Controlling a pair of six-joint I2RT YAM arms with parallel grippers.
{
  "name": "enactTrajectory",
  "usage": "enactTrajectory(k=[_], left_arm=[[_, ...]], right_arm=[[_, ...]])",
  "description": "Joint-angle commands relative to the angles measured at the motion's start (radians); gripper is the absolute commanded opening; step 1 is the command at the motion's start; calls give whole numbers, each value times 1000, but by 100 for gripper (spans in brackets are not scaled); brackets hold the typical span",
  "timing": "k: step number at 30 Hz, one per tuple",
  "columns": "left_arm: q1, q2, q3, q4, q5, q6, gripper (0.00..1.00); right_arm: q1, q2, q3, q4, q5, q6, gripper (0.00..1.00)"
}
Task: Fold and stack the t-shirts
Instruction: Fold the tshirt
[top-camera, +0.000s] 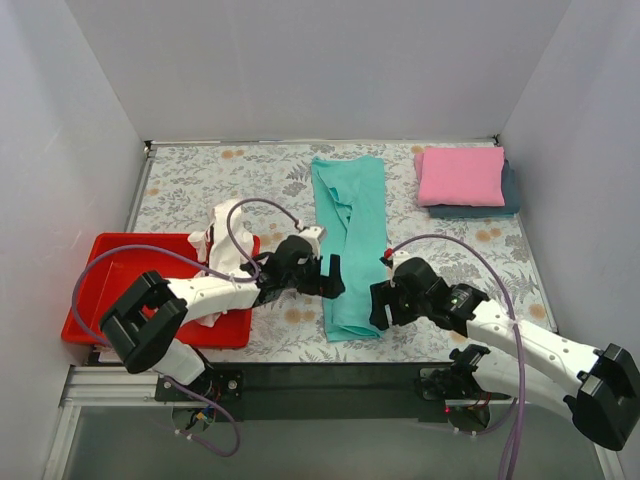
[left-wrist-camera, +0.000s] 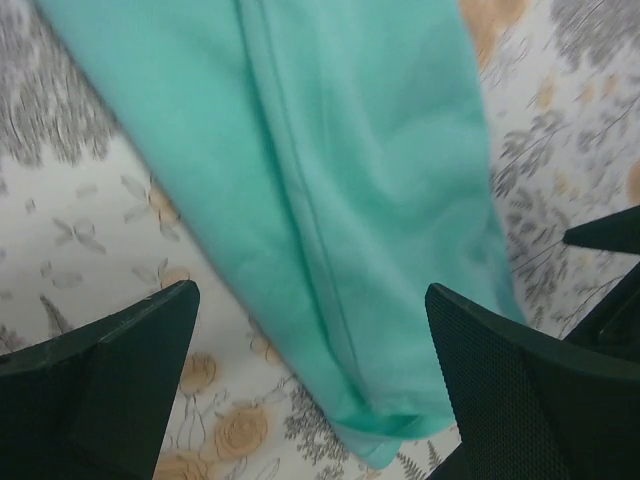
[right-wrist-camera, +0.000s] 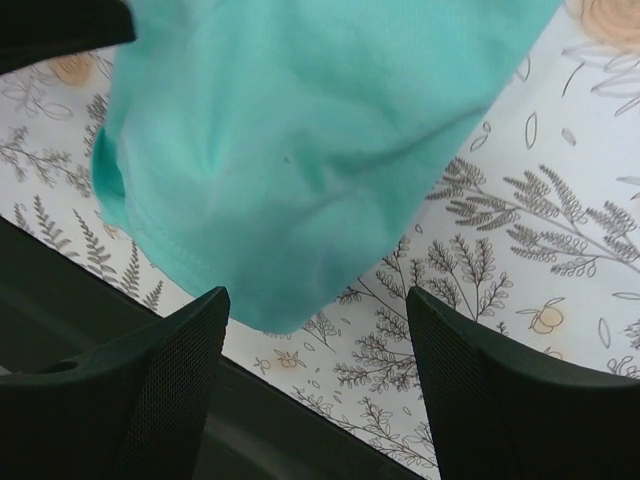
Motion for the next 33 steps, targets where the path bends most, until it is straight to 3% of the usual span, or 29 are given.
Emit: enactTrajectory(k=[1,6,26,30,33], left_arm=[[-40,-99,-49,-126,-49,-95,88],[-91,-153,-64,-242,-62,-162,88],[-223,-105,-123,-214,3,-322,80],[-240,-64,-112,-203,26,-326,68],[-248,-47,-107,-203,34,-325,56]], right_arm=[[7,-1,-44,-17,-51,43,65],[8,-5,-91,28,-87,75,66],[8,27,-165,190,-127,126,66],[10,33,-171,190,-115,120,63],[10,41,-171,190,-115,117,54]])
